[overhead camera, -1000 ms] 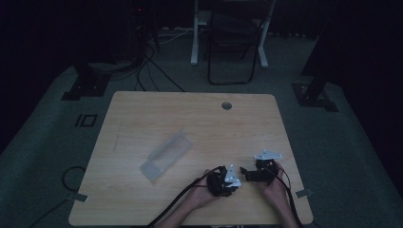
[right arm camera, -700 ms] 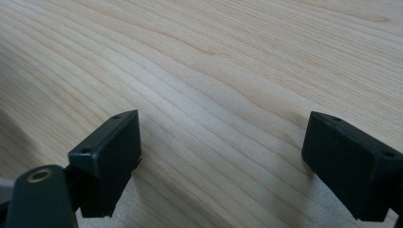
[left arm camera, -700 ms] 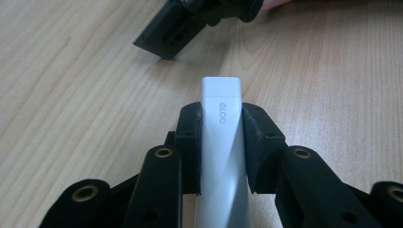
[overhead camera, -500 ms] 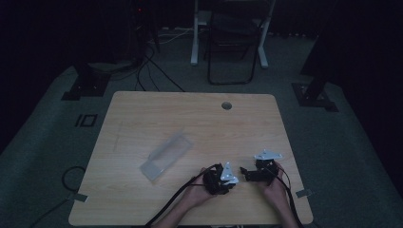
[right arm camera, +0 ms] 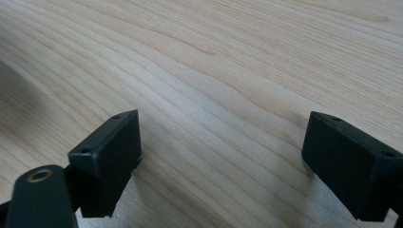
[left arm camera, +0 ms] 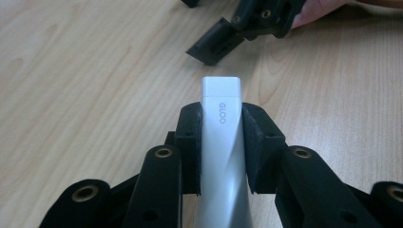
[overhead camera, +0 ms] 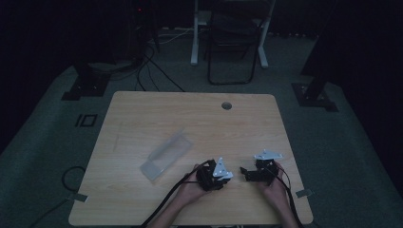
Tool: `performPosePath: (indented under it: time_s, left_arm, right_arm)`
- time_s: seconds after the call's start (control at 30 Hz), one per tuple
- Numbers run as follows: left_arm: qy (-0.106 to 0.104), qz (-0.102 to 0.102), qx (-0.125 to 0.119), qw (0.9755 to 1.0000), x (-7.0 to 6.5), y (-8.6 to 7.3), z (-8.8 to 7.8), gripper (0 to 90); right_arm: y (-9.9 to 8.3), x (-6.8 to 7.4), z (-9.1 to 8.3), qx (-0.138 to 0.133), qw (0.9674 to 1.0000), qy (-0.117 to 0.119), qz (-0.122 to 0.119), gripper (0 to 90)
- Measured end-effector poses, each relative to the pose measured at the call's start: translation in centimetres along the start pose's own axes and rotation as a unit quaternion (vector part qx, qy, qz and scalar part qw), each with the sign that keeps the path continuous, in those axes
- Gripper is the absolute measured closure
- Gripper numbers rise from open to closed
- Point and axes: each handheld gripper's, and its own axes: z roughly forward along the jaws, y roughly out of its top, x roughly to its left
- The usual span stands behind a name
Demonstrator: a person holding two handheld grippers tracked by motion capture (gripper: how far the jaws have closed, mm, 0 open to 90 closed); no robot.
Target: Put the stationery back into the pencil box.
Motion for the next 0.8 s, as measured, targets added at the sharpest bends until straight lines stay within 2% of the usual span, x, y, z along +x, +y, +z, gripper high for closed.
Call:
performPosePath:
  time_s: [0.4, 0.8]
  left_arm:
    - [0.022, -0.008, -0.016, 0.9996, 0.9, 0.1, -2.0, 70.9]
    - [0.034, -0.012, -0.025, 0.9991, 1.4, 0.2, -3.0, 70.8]
  right_arm:
    - [0.0, 0.0, 0.0, 0.0, 1.0, 0.0, -0.002, 12.8]
    - [0.0, 0.0, 0.0, 0.0, 1.0, 0.0, -0.002, 12.8]
